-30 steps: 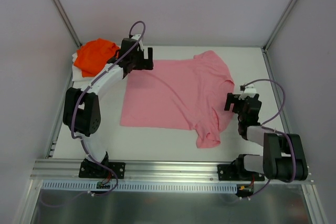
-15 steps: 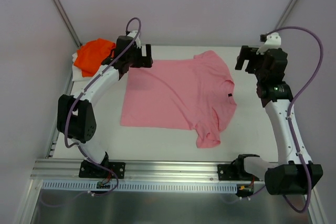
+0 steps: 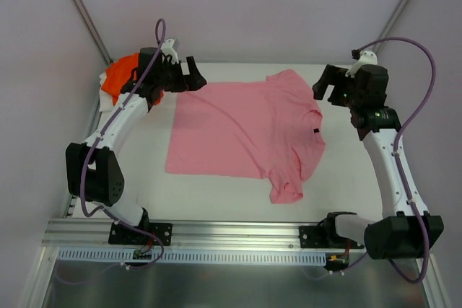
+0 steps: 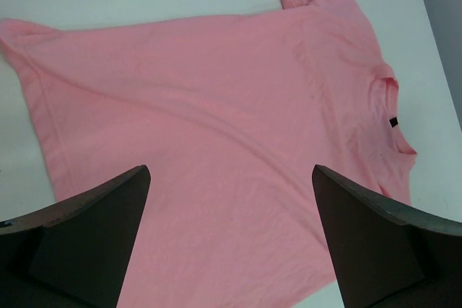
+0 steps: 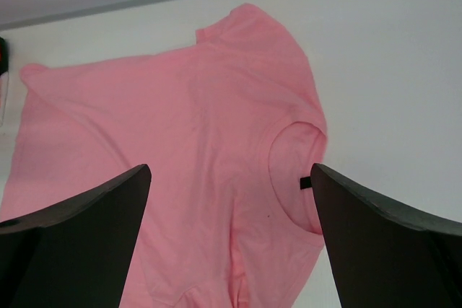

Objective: Fold and stack the t-shirts
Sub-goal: Flatten out the tshirt, then grap the side of the flattened tshirt closest away from the robot with both arms

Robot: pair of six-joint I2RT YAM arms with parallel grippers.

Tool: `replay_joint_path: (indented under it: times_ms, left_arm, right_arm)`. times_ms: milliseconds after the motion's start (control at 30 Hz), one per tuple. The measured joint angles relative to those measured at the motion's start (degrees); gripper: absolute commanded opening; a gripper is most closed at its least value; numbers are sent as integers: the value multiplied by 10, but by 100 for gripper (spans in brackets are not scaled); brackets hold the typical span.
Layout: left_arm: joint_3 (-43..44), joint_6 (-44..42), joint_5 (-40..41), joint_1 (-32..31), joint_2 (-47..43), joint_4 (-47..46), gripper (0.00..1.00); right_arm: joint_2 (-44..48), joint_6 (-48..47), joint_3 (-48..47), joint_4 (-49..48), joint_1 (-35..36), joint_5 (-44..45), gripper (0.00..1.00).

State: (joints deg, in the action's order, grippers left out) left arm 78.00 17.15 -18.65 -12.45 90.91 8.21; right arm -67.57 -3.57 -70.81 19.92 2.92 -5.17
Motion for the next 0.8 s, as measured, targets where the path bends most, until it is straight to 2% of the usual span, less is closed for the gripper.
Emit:
replay_joint_path:
  times_ms: [133, 300, 433, 533, 800]
  left_arm:
    - [15, -3, -19, 22, 12, 46, 99]
    - [4, -14, -23, 20, 17, 108, 99]
    - [-66, -12, -38, 20, 3, 128, 99]
    - [-133, -9, -44, 20, -23, 152, 99]
    - [-276, 5, -59, 20, -143, 160, 99]
  right_arm:
    - [-41, -1, 3, 29, 22, 12, 99]
    - [-40, -1, 77, 66, 34, 26, 99]
    - [-25, 0, 122, 122, 41, 46, 99]
    - [25, 3, 160, 155, 43, 61, 100]
    - [144, 28, 203, 235, 50, 78, 100]
